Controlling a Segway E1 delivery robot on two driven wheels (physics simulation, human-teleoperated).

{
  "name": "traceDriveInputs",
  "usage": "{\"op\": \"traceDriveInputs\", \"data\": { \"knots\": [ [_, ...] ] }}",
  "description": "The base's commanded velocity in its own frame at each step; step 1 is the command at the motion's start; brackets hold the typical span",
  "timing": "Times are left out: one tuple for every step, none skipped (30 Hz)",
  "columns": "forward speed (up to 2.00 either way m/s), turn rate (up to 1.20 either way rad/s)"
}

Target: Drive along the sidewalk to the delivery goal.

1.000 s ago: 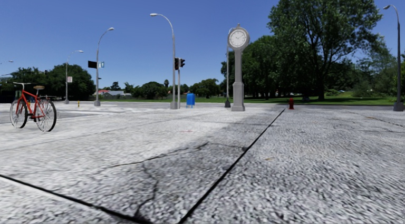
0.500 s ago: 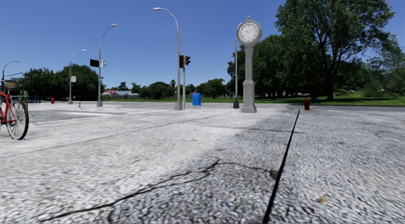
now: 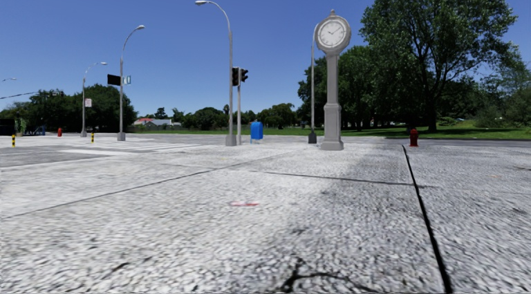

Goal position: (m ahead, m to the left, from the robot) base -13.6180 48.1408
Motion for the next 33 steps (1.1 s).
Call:
{"op": "traceDriveInputs", "data": {
  "knots": [
    [2.00,0.00],
    [2.00,0.00],
    [2.00,0.00],
    [2.00,0.00],
    [2.00,0.00],
    [2.00,0.00],
    [2.00,0.00],
    [2.00,0.00],
    [2.00,0.00],
    [2.00,0.00],
    [2.00,0.00],
    [2.00,0.00],
    [2.00,0.00],
    [2.00,0.00],
    [2.00,0.00],
    [2.00,0.03],
    [2.00,0.03],
    [2.00,0.06],
    [2.00,0.06],
    [2.00,0.06],
    [2.00,0.07],
    [2.00,0.08],
    [2.00,0.09],
    [2.00,0.09],
    [2.00,0.10],
    [2.00,0.12],
    [2.00,0.14],
    [2.00,0.14],
    [2.00,0.16],
    [2.00,0.18],
    [2.00,0.21],
    [2.00,0.21],
    [2.00,0.23]
  ]
}}
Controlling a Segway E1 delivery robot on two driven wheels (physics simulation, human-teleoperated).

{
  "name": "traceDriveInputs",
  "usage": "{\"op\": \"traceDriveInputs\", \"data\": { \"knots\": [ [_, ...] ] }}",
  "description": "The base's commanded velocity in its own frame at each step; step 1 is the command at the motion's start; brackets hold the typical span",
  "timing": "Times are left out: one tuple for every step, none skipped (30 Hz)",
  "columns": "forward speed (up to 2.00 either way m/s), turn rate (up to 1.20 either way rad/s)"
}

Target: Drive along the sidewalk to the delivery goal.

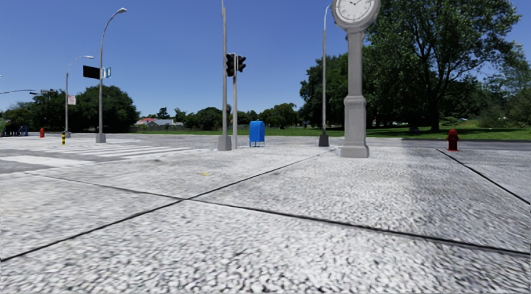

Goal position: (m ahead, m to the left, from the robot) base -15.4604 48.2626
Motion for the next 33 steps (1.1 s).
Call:
{"op": "traceDriveInputs", "data": {
  "knots": [
    [2.00,0.25],
    [2.00,0.25],
    [2.00,0.25],
    [2.00,0.25],
    [2.00,0.27],
    [2.00,0.28],
    [2.00,0.28],
    [2.00,0.28],
    [2.00,0.29],
    [2.00,0.31],
    [2.00,0.31],
    [2.00,0.34],
    [2.00,0.35],
    [2.00,0.35],
    [2.00,0.35],
    [2.00,0.35],
    [2.00,0.35],
    [2.00,0.35],
    [2.00,0.35],
    [2.00,0.35],
    [2.00,0.35],
    [2.00,0.35],
    [2.00,0.35],
    [2.00,0.35],
    [2.00,0.35],
    [2.00,0.35],
    [2.00,0.35],
    [2.00,0.35],
    [2.00,0.35],
    [2.00,0.35],
    [2.00,0.35],
    [2.00,0.32],
    [2.00,0.23]
  ]
}}
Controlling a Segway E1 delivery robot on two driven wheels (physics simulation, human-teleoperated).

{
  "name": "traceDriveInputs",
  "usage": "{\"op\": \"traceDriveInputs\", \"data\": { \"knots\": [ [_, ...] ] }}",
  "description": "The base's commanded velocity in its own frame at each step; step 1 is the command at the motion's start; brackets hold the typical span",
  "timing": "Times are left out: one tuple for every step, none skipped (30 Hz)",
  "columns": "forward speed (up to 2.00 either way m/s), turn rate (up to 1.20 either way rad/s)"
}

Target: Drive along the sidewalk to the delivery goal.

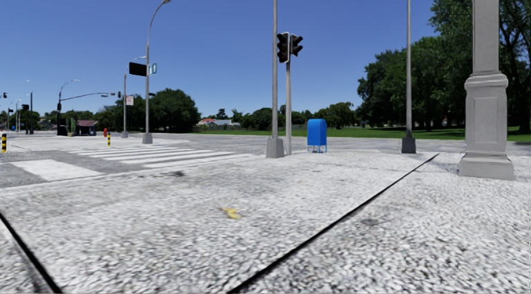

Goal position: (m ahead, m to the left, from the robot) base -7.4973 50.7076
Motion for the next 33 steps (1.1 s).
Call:
{"op": "traceDriveInputs", "data": {
  "knots": [
    [2.00,0.12],
    [2.00,0.12],
    [2.00,0.01],
    [2.00,0.00],
    [2.00,0.00],
    [2.00,0.00],
    [2.00,0.00],
    [2.00,0.00],
    [2.00,0.00],
    [2.00,0.00],
    [2.00,0.00],
    [2.00,0.00],
    [2.00,0.00],
    [2.00,0.00],
    [2.00,0.00],
    [2.00,0.00],
    [2.00,0.00],
    [2.00,0.00],
    [2.00,0.01],
    [2.00,0.09],
    [2.00,0.09],
    [2.00,0.14],
    [2.00,0.17],
    [2.00,0.18],
    [2.00,0.18],
    [2.00,0.19],
    [2.00,0.19],
    [2.00,0.19],
    [2.00,0.19],
    [2.00,0.19],
    [2.00,0.19],
    [2.00,0.20],
    [2.00,0.20]
  ]
}}
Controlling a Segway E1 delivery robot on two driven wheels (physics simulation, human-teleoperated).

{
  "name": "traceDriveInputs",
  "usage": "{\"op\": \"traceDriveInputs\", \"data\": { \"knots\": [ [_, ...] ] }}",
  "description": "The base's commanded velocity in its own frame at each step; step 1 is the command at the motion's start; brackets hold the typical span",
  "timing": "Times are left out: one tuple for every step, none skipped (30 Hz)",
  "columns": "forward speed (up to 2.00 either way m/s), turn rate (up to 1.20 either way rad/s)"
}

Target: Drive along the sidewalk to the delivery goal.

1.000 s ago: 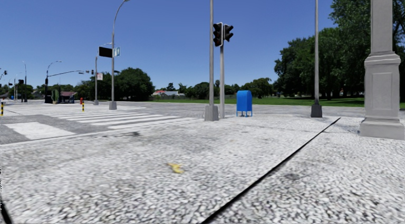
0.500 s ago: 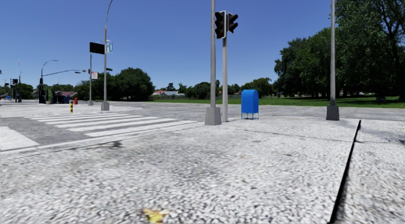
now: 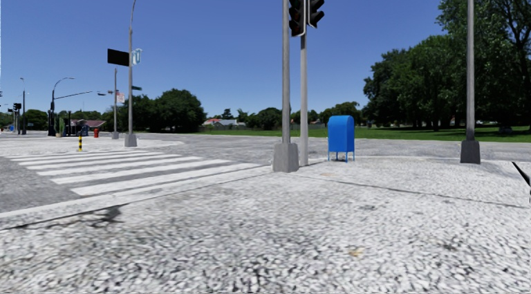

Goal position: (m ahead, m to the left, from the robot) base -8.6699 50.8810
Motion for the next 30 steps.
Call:
{"op": "traceDriveInputs", "data": {
  "knots": [
    [2.00,0.22],
    [2.00,0.23],
    [2.00,0.27],
    [2.00,0.27],
    [2.00,0.33],
    [2.00,0.35],
    [2.00,0.35],
    [2.00,0.35],
    [2.00,0.35],
    [2.00,0.36],
    [2.00,0.36],
    [2.00,0.36],
    [2.00,0.37],
    [2.00,0.40],
    [2.00,0.43],
    [2.00,0.45],
    [2.00,0.45],
    [2.00,0.46],
    [2.00,0.46],
    [2.00,0.47],
    [2.00,0.47],
    [2.00,0.47],
    [2.00,0.47],
    [2.00,0.47],
    [2.00,0.47],
    [2.00,0.47],
    [2.00,0.47],
    [2.00,0.47],
    [2.00,0.47],
    [2.00,0.47]
  ]
}}
